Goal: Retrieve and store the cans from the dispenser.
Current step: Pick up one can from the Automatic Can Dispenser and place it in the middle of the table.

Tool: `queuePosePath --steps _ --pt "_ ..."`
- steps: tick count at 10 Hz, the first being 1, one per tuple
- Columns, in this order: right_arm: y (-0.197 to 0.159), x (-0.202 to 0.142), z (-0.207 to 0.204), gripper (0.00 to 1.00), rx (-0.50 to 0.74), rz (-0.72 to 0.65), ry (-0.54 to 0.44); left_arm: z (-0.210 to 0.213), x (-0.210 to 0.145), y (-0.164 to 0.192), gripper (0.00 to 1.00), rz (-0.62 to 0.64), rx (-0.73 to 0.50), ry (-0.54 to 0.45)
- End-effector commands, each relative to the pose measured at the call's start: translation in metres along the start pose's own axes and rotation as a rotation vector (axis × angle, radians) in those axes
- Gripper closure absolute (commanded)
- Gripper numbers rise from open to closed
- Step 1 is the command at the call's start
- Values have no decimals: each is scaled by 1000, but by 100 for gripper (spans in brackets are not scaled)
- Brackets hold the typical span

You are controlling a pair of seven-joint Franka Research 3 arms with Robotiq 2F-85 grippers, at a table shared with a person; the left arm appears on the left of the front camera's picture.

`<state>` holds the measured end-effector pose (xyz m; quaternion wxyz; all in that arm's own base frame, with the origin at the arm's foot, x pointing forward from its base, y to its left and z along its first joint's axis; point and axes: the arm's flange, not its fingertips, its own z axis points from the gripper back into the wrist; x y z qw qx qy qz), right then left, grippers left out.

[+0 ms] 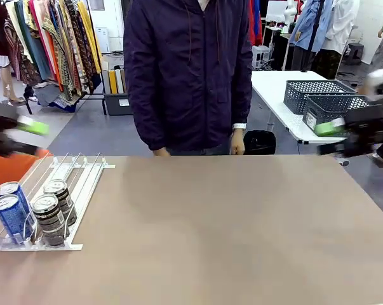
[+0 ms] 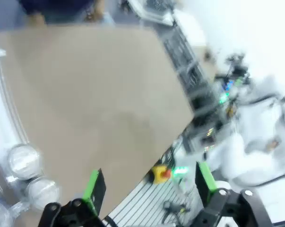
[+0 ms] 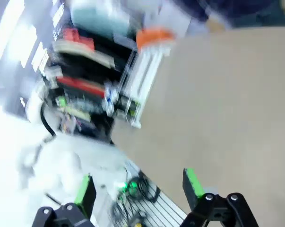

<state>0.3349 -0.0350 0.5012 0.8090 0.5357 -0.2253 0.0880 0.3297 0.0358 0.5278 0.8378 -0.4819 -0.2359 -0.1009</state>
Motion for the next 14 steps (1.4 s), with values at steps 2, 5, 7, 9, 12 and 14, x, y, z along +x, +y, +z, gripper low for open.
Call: queuePosePath --steps 2,5,7,9,12,14 --pt "-64 -53 75 0 49 -127 -330 83 -79 83 0 201 -72 -350" --pt "-98 -95 115 0 72 -231 -553 119 -127 127 0 345 -98 -569" --pt "-104 -94 106 0 12 -209 -560 168 -97 135 0 362 -58 -535" --pt "-119 -59 169 0 43 -279 -552 168 -97 135 0 362 -58 -535" --pt "-119 -59 169 0 43 -279 -552 168 -97 135 0 362 -58 -535" --pt "-119 -59 169 0 43 -279 -552 168 -97 135 0 362 -58 -535"
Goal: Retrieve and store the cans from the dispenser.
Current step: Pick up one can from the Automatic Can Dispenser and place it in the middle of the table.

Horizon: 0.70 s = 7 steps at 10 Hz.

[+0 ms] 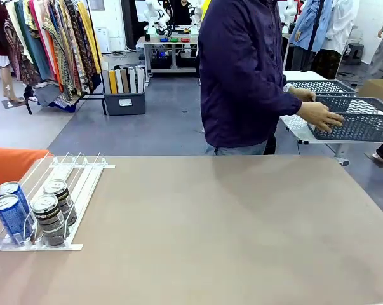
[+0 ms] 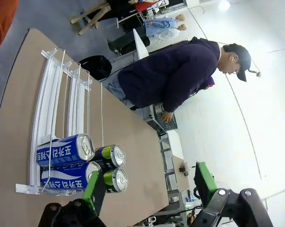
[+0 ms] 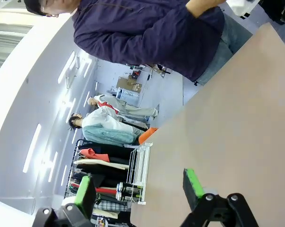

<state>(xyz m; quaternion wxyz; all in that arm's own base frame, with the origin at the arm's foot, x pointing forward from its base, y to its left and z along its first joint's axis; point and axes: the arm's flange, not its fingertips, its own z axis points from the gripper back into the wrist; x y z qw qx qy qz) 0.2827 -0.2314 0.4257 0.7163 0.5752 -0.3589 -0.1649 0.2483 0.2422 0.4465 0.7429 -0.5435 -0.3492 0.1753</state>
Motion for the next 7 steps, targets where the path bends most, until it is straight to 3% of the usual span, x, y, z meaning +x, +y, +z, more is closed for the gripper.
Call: queuePosePath --steps 1,3,5,7 --pt "5 2 0 0 15 -11 -5 -1 0 0 0 -1 0 1" --pt "5 2 0 0 15 -11 -5 -21 3 -39 0 -67 87 134" --pt "5 2 0 0 15 -11 -5 -90 -1 -113 0 -217 440 302" --pt "5 2 0 0 15 -11 -5 -160 -21 -156 0 -463 778 452"
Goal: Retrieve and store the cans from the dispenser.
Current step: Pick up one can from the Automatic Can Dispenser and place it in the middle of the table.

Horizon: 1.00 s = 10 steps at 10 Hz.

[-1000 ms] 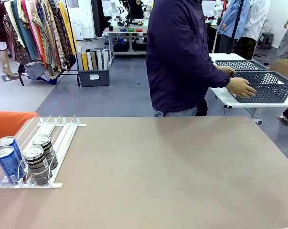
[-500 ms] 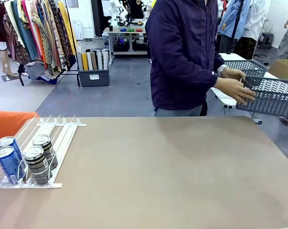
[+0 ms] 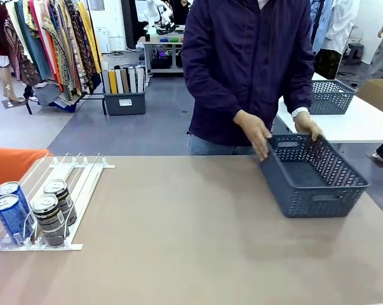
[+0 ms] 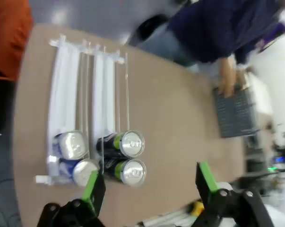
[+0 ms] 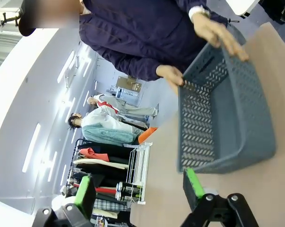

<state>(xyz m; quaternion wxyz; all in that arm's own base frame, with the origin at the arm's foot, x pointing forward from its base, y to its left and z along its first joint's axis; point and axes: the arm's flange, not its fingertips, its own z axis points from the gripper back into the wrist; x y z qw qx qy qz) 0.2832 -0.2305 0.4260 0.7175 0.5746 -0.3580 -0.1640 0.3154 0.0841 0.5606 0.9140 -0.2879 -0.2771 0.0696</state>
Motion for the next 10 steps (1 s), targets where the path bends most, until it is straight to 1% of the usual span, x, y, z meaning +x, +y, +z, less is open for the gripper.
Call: queuePosePath --steps 1,2,3,4,5,6,7,8,10 --pt "5 2 1 0 17 -12 -8 -37 6 -39 0 -258 326 275" --pt "5 2 1 0 17 -12 -8 -58 3 -61 0 -314 391 331" --pt "5 2 1 0 17 -12 -8 -74 -3 -73 0 -352 461 376" --pt "5 2 1 0 17 -12 -8 -88 -9 -80 0 -354 572 424" --pt "5 2 1 0 17 -12 -8 -97 -20 -84 0 -381 636 501" --pt "5 2 1 0 17 -12 -8 -102 -29 -91 0 -394 581 500" --pt "5 2 1 0 17 -12 -8 -101 -25 -93 0 -370 485 426" --pt "5 2 1 0 17 -12 -8 -111 -30 -81 0 -386 616 482" --pt "5 2 1 0 17 -12 -8 -111 -30 -81 0 -386 616 482"
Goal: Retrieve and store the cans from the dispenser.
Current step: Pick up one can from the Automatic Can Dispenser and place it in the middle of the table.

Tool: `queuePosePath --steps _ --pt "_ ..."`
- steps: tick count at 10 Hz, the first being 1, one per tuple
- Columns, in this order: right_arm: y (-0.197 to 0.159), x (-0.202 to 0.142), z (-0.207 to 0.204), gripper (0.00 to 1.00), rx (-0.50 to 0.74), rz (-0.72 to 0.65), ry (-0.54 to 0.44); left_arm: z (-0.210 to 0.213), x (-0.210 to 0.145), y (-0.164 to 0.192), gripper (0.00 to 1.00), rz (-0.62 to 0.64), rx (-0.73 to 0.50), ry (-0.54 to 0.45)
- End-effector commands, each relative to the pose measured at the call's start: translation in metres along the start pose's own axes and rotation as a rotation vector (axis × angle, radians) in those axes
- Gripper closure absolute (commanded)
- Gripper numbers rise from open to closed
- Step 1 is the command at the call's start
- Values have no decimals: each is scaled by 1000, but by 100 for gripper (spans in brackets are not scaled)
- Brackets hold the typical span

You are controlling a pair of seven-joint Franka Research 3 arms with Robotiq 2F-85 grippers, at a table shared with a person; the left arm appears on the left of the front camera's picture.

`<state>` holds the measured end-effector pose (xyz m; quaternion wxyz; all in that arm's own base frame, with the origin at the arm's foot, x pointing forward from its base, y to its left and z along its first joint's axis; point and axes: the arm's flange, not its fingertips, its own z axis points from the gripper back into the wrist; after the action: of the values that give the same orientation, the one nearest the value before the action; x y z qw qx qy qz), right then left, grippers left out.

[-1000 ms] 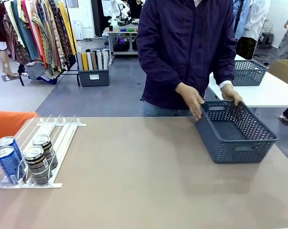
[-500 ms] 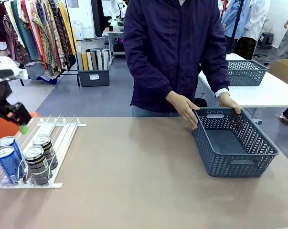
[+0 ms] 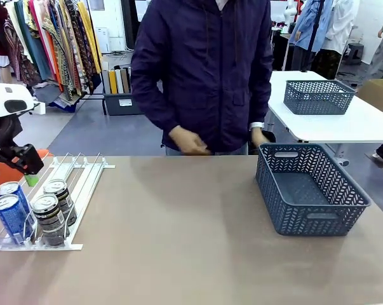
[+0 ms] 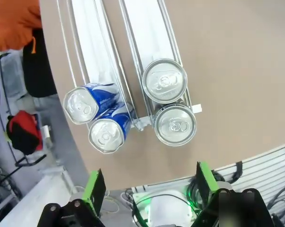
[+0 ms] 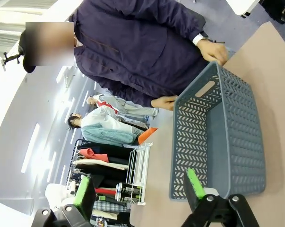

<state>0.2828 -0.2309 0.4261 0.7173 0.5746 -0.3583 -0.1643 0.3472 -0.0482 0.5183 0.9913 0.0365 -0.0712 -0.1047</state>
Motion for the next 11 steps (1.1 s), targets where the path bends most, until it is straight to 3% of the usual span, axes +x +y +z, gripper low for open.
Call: queuePosePath --steps 1,3,5,11 --pt "5 2 1 0 17 -12 -7 1 0 -3 0 -3 -7 -3" --pt "5 2 1 0 17 -12 -7 -15 6 -7 0 86 -145 29" --pt "5 2 1 0 17 -12 -7 -34 11 -5 0 148 -170 55" --pt "5 2 1 0 17 -12 -7 -87 31 -20 0 124 -173 194"
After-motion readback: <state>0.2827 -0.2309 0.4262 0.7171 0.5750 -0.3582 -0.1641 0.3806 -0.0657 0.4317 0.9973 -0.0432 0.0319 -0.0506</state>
